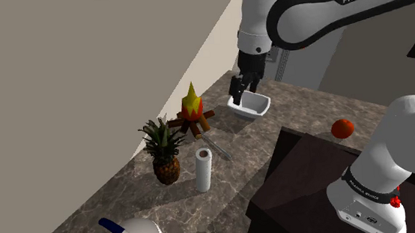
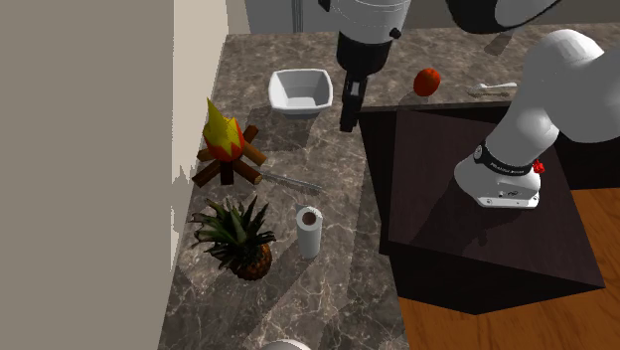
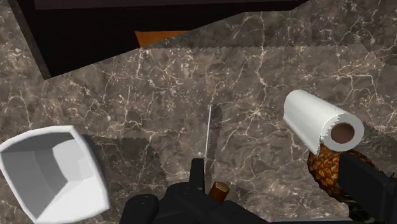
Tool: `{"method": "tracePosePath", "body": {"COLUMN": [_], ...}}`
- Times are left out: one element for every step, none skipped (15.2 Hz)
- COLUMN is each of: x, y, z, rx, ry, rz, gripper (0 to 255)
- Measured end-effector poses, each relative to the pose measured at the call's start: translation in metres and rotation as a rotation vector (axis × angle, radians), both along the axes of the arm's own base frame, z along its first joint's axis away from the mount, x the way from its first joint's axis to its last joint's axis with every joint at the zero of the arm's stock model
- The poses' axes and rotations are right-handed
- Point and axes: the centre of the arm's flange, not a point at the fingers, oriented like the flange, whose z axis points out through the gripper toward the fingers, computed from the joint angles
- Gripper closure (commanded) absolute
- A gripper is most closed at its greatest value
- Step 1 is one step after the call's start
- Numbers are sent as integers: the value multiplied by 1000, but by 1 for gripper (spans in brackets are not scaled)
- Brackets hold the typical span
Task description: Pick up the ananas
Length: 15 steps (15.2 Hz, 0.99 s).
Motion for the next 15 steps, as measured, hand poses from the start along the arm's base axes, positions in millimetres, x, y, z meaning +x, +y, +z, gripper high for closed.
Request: {"method": "tracePosePath", "body": {"x": [7,11,16,22,29,31,35,39,46,49,52,56,60,66,69], "y": [8,19,28,39,51,63,74,86,97,104,112,123,135,148,157], "z": [-7,-12,-19,-24,-33,-38,-44,-49,-56,-63,-69,-75,-79,-84,-93], "rx": [0,1,2,3,4,5,6,8,9,10,10,11,12,14,14], "ry": [-5,-9,-14,-19,-23,-27,-32,-37,-42,-46,-51,-55,-60,-65,-68], "rz": [8,15,23,31,39,46,54,62,70,78,85,93,102,109,117], "gripper": [0,0,0,0,0,0,0,0,0,0,0,0,0,0,0]}}
